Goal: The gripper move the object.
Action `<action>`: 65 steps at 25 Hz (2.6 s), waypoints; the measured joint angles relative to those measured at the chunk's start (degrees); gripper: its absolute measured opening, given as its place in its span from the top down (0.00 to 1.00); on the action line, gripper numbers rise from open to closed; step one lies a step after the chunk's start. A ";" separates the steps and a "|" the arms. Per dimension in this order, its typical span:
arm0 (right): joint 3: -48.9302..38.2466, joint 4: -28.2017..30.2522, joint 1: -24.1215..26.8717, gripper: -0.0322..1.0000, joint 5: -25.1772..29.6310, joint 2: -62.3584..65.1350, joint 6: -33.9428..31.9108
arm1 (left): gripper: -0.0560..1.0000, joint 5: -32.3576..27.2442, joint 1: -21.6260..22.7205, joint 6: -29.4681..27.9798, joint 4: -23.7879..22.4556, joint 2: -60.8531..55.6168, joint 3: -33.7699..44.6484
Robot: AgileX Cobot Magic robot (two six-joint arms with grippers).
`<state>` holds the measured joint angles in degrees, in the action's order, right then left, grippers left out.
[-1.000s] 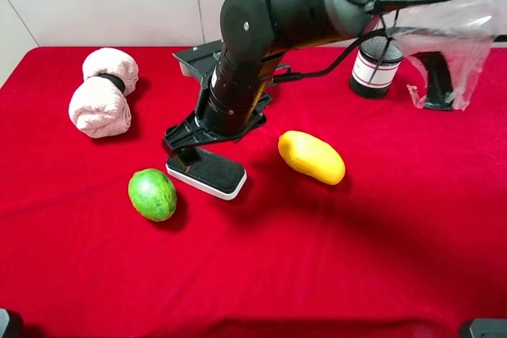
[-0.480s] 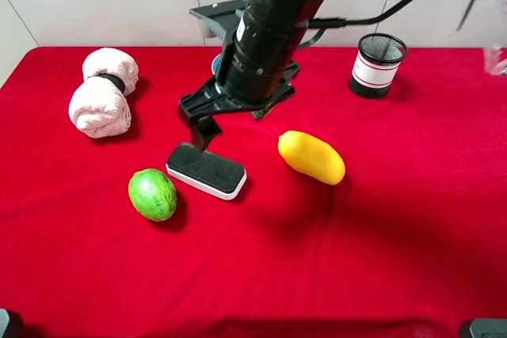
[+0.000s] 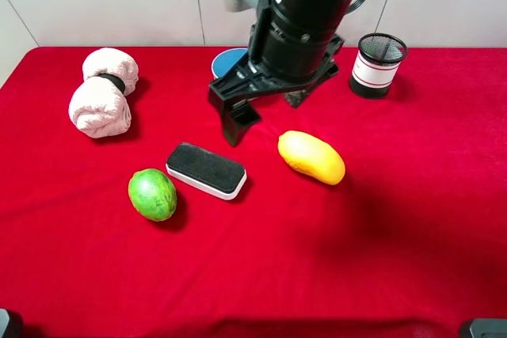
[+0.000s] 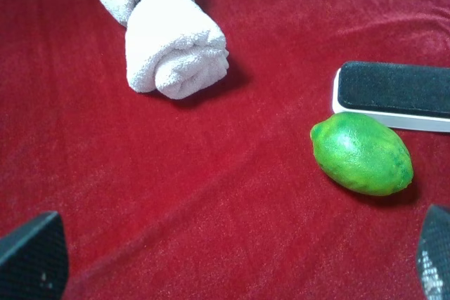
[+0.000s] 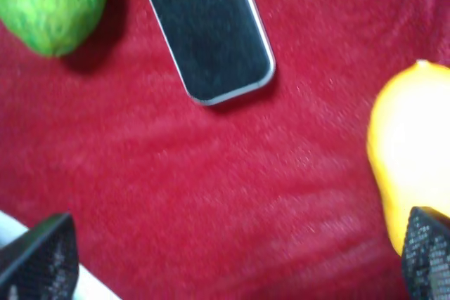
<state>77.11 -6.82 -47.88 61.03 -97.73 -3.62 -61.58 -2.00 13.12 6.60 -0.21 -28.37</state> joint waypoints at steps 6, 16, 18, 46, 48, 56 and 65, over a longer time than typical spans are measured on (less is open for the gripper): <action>0.11 2.21 0.00 0.30 6.40 4.29 0.00 | 0.02 0.00 0.00 0.00 0.00 0.00 0.00; -0.06 2.98 0.00 0.30 8.52 13.39 0.00 | 0.02 0.00 0.00 0.00 0.00 0.00 0.00; -1.07 3.03 0.00 0.30 8.52 15.67 0.00 | 0.02 0.00 0.00 0.00 0.00 0.00 0.00; -24.24 3.18 0.00 0.30 8.79 50.68 0.00 | 0.02 0.00 0.00 0.00 0.00 0.00 0.00; -25.32 3.18 0.00 0.30 8.73 52.65 0.00 | 0.02 0.00 0.00 0.00 0.00 0.00 0.00; -32.53 3.18 9.41 0.30 8.78 58.54 0.00 | 0.02 0.00 0.00 0.00 0.00 0.00 0.00; -36.47 3.18 28.68 0.30 8.60 68.72 0.00 | 0.02 0.00 0.00 0.00 0.00 0.00 0.00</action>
<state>40.64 -3.64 -19.20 69.63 -29.00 -3.62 -61.58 -2.00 13.12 6.60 -0.21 -28.37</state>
